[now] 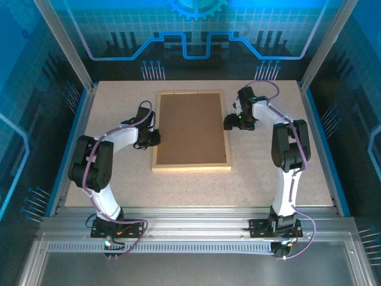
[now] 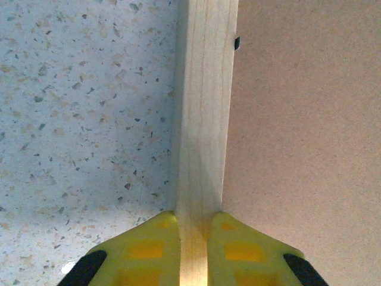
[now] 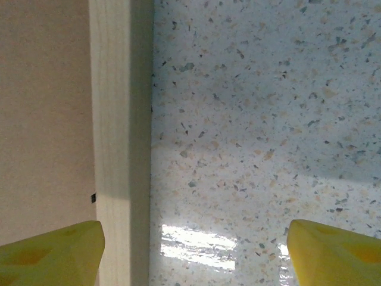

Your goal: Put the photo into the frame

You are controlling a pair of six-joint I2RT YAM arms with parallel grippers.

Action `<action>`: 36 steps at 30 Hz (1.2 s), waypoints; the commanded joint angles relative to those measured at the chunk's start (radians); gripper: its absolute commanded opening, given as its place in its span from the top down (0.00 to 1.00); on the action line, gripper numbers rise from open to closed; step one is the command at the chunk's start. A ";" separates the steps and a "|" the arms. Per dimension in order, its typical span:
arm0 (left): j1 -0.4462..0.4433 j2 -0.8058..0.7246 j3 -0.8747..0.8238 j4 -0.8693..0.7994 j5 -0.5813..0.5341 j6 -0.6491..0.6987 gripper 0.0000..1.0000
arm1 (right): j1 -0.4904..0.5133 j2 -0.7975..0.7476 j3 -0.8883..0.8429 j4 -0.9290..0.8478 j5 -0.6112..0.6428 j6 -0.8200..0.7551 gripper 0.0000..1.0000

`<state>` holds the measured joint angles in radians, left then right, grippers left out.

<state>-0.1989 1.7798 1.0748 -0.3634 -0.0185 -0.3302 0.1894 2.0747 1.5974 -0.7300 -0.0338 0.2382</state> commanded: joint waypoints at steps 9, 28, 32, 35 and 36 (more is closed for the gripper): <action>0.003 0.036 0.013 -0.052 0.000 0.014 0.89 | 0.020 0.064 0.066 -0.028 0.000 -0.013 0.18; 0.003 0.038 0.017 -0.057 0.008 0.014 0.90 | 0.052 0.159 0.113 -0.073 -0.004 0.000 0.18; 0.003 0.036 0.019 -0.057 0.011 0.014 0.90 | 0.079 0.174 0.110 -0.080 0.008 0.005 0.18; 0.003 0.038 0.019 -0.056 0.015 0.012 0.90 | 0.105 0.191 0.134 -0.104 0.038 -0.006 0.18; 0.004 0.038 0.018 -0.054 0.018 0.013 0.90 | 0.114 0.199 0.148 -0.115 0.048 -0.008 0.17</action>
<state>-0.1989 1.7844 1.0843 -0.3767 -0.0181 -0.3298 0.2386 2.1933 1.7359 -0.8139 -0.0048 0.2379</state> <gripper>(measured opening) 0.121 0.825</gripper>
